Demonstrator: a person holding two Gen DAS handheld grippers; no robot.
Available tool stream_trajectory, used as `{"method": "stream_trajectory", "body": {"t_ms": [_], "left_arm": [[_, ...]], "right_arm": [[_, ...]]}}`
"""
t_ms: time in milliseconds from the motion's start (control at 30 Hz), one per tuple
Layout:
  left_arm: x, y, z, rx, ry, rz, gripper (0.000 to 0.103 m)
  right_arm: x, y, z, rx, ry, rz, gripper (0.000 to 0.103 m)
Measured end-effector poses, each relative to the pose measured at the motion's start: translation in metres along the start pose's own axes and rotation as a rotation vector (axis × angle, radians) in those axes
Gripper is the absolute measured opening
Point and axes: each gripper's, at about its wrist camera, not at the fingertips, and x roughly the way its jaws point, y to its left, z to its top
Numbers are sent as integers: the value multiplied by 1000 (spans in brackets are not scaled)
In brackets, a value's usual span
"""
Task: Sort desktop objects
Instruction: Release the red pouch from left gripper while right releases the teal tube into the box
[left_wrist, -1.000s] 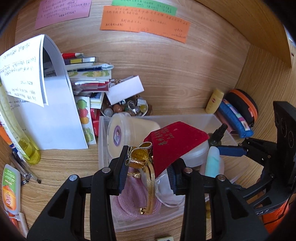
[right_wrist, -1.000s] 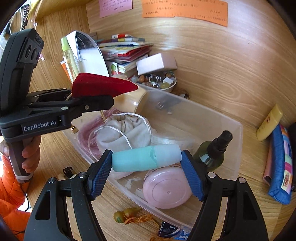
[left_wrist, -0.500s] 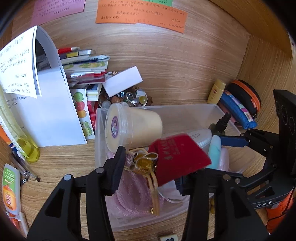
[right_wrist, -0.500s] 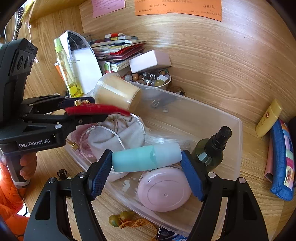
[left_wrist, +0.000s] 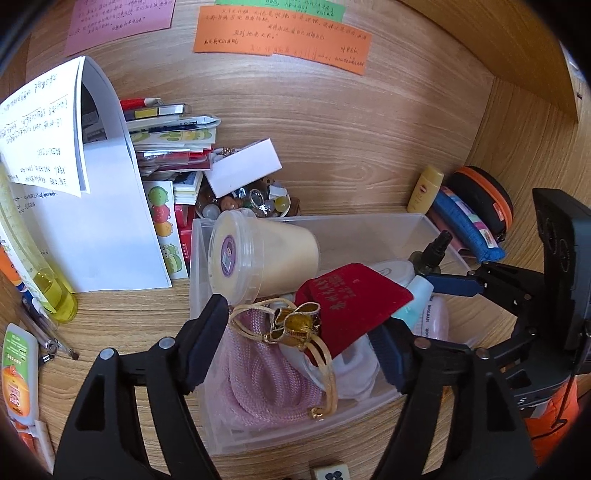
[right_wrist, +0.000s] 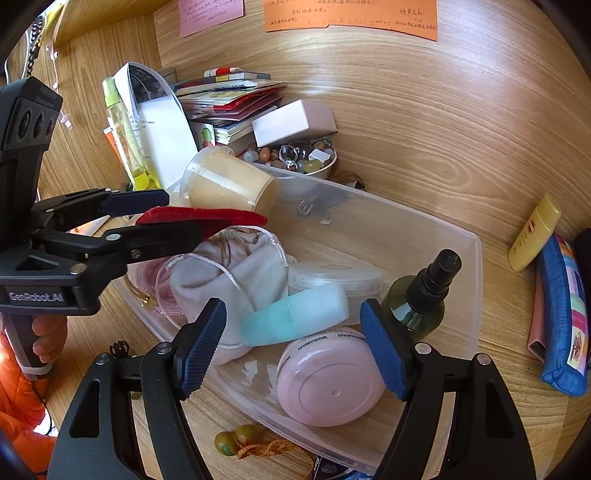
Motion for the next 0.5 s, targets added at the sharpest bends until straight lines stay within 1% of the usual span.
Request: {"method": "stream_trajectory", "body": {"t_ms": [100, 200, 300, 333, 400, 500], "left_arm": [[-1, 1, 0, -7, 1, -7, 75], [-1, 2, 0, -9, 5, -13, 79], [-5, 4, 1, -19, -9, -9, 85], [-9, 5, 1, -29, -16, -13, 89], [-13, 7, 2, -41, -26, -15, 91], [-21, 7, 2, -50, -38, -6, 92]], "right_arm": [[0, 0, 0, 1, 4, -1, 72], [-1, 1, 1, -1, 9, 6, 72], [-8, 4, 2, -4, 7, 15, 73], [-11, 5, 2, -9, 0, 14, 73], [-18, 8, 2, -20, -19, 1, 80], [-30, 12, 3, -34, -49, -15, 82]]}}
